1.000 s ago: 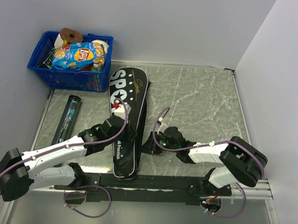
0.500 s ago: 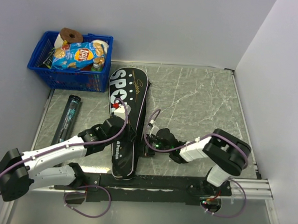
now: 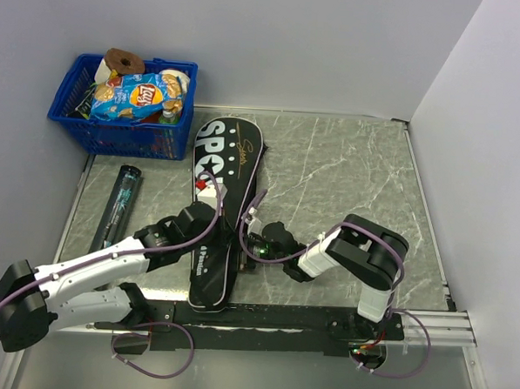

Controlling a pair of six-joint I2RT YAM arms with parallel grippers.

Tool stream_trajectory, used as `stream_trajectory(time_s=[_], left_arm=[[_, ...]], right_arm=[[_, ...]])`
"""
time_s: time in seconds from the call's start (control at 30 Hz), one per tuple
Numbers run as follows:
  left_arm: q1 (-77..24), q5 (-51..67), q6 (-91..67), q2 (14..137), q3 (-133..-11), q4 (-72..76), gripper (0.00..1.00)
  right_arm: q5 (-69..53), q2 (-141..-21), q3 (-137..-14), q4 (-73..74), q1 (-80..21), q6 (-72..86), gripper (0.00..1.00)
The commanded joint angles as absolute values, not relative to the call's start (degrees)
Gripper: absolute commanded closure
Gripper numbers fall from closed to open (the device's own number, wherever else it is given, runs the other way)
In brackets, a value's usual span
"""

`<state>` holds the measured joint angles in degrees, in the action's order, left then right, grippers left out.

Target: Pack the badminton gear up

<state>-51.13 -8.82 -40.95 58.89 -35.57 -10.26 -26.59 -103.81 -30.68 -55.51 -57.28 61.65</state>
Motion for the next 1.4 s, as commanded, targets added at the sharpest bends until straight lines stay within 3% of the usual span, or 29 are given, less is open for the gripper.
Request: stream_trajectory(time_s=[0.0, 0.23, 0.53, 1.03, 1.37], left_arm=[[-51.5, -6.7, -40.7, 55.8, -36.3, -5.3, 0.99], [-51.5, -8.1, -41.0, 53.9, -33.6, -6.9, 0.99], [-51.9, -3.8, -38.9, 57.1, -30.3, -3.7, 0.99], [-57.9, 4.6, -30.1, 69.4, -34.4, -0.4, 0.99], [-64.7, 6.5, -27.0, 74.1, -36.4, 1.8, 0.99]], right_arm=[[-27.6, -100.7, -30.7, -60.4, -57.4, 60.7, 0.65], [-24.1, -87.5, -24.2, -45.9, -51.5, 54.2, 0.50], [-3.7, -68.6, -30.1, -4.7, -40.4, 40.7, 0.36], [-9.8, -88.9, -50.9, -4.6, -20.8, 40.7, 0.31], [-18.4, -100.6, -61.2, -5.7, -17.4, 39.9, 0.29]])
